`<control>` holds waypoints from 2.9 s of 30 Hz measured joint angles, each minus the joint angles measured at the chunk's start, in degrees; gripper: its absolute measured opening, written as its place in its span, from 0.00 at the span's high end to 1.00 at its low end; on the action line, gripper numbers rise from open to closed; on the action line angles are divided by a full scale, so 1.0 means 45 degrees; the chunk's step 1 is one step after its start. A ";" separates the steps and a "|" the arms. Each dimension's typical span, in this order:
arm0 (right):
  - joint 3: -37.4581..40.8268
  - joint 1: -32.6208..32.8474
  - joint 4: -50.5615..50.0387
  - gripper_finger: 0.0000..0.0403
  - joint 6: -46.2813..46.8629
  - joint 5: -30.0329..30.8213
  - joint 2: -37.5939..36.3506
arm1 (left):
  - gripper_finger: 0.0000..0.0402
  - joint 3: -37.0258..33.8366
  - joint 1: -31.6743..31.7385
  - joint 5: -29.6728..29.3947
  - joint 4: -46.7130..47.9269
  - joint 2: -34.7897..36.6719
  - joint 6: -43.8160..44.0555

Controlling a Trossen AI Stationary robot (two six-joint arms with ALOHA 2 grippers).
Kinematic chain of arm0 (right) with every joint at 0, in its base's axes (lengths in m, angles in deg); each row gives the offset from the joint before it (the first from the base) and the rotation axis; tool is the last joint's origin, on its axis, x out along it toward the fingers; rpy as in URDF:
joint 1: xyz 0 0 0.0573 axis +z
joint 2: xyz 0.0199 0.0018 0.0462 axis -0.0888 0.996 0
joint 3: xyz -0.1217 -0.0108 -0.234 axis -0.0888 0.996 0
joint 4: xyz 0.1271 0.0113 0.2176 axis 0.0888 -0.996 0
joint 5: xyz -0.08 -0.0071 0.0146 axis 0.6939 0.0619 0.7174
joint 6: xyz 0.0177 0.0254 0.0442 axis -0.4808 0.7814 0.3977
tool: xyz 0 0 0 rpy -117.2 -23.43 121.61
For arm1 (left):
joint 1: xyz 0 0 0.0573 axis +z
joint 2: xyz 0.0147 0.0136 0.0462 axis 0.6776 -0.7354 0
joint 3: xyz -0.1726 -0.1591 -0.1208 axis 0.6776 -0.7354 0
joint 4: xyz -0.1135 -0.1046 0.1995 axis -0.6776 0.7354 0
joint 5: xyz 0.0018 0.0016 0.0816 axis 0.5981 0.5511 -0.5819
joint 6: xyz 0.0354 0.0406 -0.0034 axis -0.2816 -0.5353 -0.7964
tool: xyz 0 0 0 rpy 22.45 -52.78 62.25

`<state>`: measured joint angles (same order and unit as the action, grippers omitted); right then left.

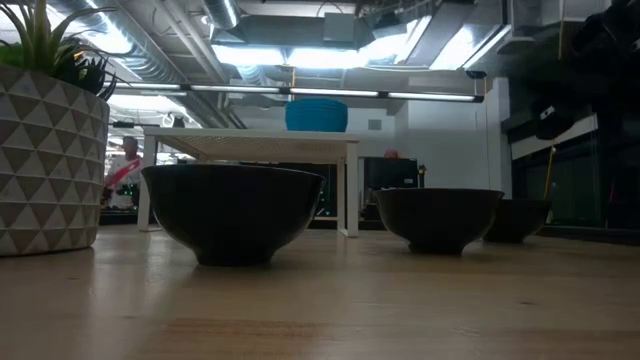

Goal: Pick & Place Mini bowls
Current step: Put the white patterned bowl on the shelf

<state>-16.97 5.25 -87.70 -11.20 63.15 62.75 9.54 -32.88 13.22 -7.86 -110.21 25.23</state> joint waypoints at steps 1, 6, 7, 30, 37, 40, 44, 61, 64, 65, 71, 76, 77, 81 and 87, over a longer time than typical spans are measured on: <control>0.0000 -0.0094 0.0000 0.87 -0.0109 -0.0014 0.0018 | 0.99 0.0000 0.0000 0.0003 0.0011 0.0000 0.0170; -0.0005 -0.0420 0.0010 0.87 -0.0428 -0.0049 -0.0034 | 1.00 0.0000 -0.0001 0.0023 0.0339 0.0000 0.0804; -0.0005 -0.0460 0.0010 0.87 -0.0422 -0.0083 -0.0032 | 1.00 0.0000 -0.0014 0.0103 0.0391 0.0000 0.0902; -0.0005 -0.0500 0.0032 0.87 -0.0311 -0.0121 -0.0036 | 1.00 -0.0010 -0.3073 0.3227 0.3102 0.0265 -0.0916; -0.0005 -0.0500 0.0029 0.87 -0.0329 -0.0121 -0.0016 | 0.99 -0.0010 -0.6189 0.2839 0.4116 0.0476 -0.0488; -0.0007 -0.0500 0.0029 0.87 -0.0298 -0.0121 -0.0016 | 1.00 -0.0010 -0.7673 0.2063 0.4138 0.0466 0.0400; -0.0005 -0.0500 0.0025 0.87 -0.0302 -0.0121 -0.0016 | 0.99 -0.0010 -0.9457 0.0384 0.4138 0.0361 0.1927; -0.0005 -0.0495 0.0029 0.87 -0.0322 -0.0121 -0.0016 | 1.00 -0.0887 -1.4607 -0.2486 0.4250 0.0369 0.8541; -0.0005 -0.0495 0.0029 0.87 -0.0301 -0.0116 -0.0016 | 0.99 -0.1243 -1.5123 -0.2828 0.4289 0.0369 0.9385; -0.0005 -0.0495 0.0029 0.87 -0.0296 -0.0117 -0.0016 | 0.99 -0.1345 -1.5282 -0.2952 0.4302 0.0369 0.9655; -0.0005 -0.0495 0.0029 0.87 -0.0326 -0.0121 -0.0016 | 1.00 -0.1933 -1.5844 -0.3478 0.4279 0.0369 1.1132; -0.0005 -0.0496 0.0026 0.87 -0.0327 -0.0119 -0.0016 | 0.99 -0.2599 -1.6067 -0.3543 0.4205 0.0331 1.2346; -0.0005 -0.0495 0.0028 0.87 -0.0324 -0.0121 -0.0016 | 0.98 -0.2681 -1.6115 -0.3541 0.4195 0.0262 1.2549; -0.0005 -0.0495 0.0029 0.87 -0.0326 -0.0116 -0.0016 | 0.99 -0.2951 -1.6320 -0.3526 0.4120 -0.0092 1.2984; -0.0005 -0.0495 0.0029 0.87 -0.0323 -0.0121 -0.0016 | 1.00 -0.3011 -1.6301 -0.3551 0.3902 -0.0749 1.3115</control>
<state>-16.99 3.03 -87.57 -12.65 62.61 62.67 -4.02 -106.23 -2.76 9.70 -113.58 84.24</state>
